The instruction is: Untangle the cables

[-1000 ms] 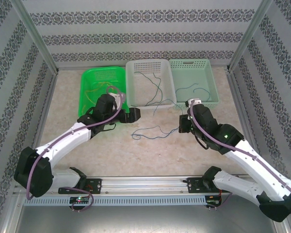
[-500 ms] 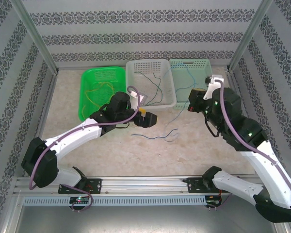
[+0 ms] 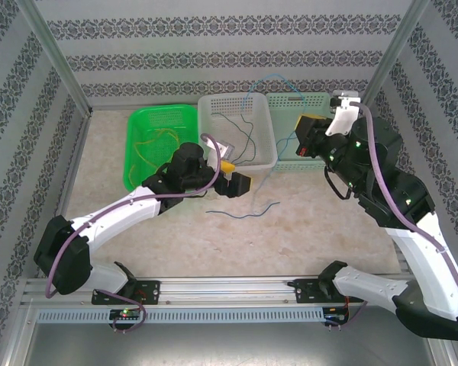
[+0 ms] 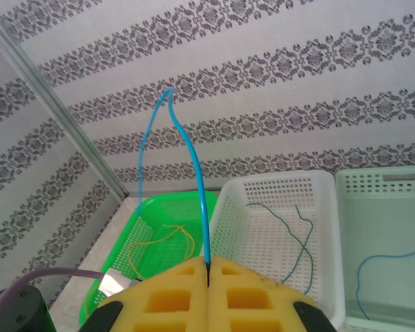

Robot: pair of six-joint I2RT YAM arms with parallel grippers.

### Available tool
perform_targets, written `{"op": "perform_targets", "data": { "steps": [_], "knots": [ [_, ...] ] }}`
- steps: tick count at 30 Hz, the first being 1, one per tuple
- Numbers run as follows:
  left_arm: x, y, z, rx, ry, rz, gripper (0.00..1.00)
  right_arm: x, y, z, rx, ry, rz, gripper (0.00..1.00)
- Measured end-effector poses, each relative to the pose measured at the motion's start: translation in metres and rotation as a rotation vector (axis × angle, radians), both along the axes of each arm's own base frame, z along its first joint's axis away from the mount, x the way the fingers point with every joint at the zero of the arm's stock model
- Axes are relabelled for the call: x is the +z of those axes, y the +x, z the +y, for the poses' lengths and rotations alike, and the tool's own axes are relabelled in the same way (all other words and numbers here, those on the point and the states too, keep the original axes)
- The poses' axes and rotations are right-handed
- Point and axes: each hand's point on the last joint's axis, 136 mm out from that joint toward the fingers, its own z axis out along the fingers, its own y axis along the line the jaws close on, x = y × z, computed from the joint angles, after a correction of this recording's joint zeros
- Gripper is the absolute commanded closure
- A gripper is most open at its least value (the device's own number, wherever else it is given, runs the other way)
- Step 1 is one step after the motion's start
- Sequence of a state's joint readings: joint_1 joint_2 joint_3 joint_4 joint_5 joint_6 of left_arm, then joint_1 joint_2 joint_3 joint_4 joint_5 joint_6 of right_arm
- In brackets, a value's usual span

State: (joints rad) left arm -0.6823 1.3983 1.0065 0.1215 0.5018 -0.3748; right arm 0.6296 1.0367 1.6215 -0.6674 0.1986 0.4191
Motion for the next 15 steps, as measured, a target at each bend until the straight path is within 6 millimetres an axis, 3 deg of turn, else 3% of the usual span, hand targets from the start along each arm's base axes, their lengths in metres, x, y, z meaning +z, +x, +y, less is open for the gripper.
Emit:
{"op": "perform_targets", "data": {
  "steps": [7,15],
  "knots": [
    [0.030,-0.012,-0.022,-0.062,-0.102,-0.086,0.00,0.005,0.007,0.010,0.023,0.035,-0.003,1.00],
    [0.023,-0.021,-0.040,-0.118,-0.115,-0.077,0.00,0.007,0.014,0.020,0.043,0.077,0.002,1.00]
  ]
}}
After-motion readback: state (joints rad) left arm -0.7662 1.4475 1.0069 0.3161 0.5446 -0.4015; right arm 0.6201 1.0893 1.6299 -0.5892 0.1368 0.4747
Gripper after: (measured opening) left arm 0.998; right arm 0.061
